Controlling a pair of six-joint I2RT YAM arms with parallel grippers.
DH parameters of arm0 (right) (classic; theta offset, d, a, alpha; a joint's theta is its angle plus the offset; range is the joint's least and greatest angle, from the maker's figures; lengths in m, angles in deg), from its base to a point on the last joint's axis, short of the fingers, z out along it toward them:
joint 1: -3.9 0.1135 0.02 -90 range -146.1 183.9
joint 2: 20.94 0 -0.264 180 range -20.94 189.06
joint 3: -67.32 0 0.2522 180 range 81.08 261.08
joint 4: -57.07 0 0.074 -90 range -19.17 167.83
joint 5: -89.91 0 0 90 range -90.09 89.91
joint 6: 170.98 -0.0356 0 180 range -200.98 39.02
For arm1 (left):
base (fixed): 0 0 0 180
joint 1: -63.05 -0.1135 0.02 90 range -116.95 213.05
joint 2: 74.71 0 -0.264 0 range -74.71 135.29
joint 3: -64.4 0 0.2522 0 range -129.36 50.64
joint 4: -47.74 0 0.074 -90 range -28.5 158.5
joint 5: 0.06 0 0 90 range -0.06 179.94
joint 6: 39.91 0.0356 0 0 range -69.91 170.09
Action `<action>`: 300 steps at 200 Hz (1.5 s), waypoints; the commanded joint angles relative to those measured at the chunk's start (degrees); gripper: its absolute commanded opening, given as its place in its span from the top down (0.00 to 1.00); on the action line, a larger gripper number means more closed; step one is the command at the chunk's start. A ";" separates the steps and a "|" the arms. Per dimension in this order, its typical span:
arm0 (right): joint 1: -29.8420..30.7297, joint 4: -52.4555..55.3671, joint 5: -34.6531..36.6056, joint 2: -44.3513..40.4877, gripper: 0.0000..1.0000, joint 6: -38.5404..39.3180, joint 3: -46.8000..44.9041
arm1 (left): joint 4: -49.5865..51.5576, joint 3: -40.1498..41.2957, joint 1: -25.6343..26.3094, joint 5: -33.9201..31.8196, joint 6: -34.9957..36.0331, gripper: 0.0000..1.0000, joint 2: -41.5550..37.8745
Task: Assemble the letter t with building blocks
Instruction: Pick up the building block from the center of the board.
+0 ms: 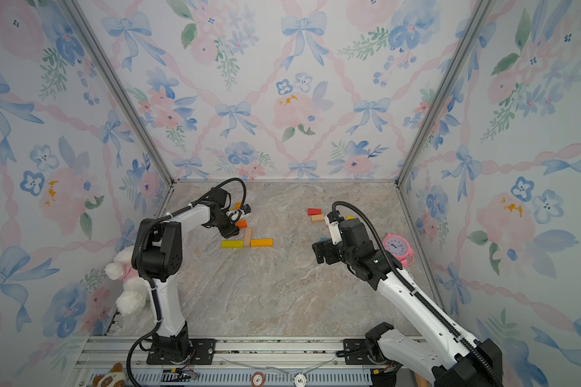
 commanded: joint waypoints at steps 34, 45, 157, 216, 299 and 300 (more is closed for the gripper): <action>-0.45 1.15 0.67 -0.58 0.04 0.26 0.74 | 1.99 -0.80 -0.84 1.47 -1.28 0.45 1.30; -0.44 1.15 0.57 -0.50 0.04 0.25 0.83 | 1.98 -0.95 -0.92 0.97 -1.36 0.47 1.60; -0.49 0.98 0.45 -0.51 0.04 0.27 0.68 | 1.97 -2.52 -0.93 0.47 -3.09 0.50 3.30; -0.43 1.10 0.62 -0.66 0.04 0.20 0.71 | 1.95 -2.14 -0.90 2.22 -3.02 0.70 2.38; -0.42 0.71 1.32 -1.18 0.04 0.23 0.35 | 1.94 -2.83 -1.49 7.87 -5.25 0.86 -2.29; -0.46 0.71 1.32 -1.14 0.04 0.20 0.34 | 1.94 -2.84 -1.56 8.00 -5.36 0.86 -2.43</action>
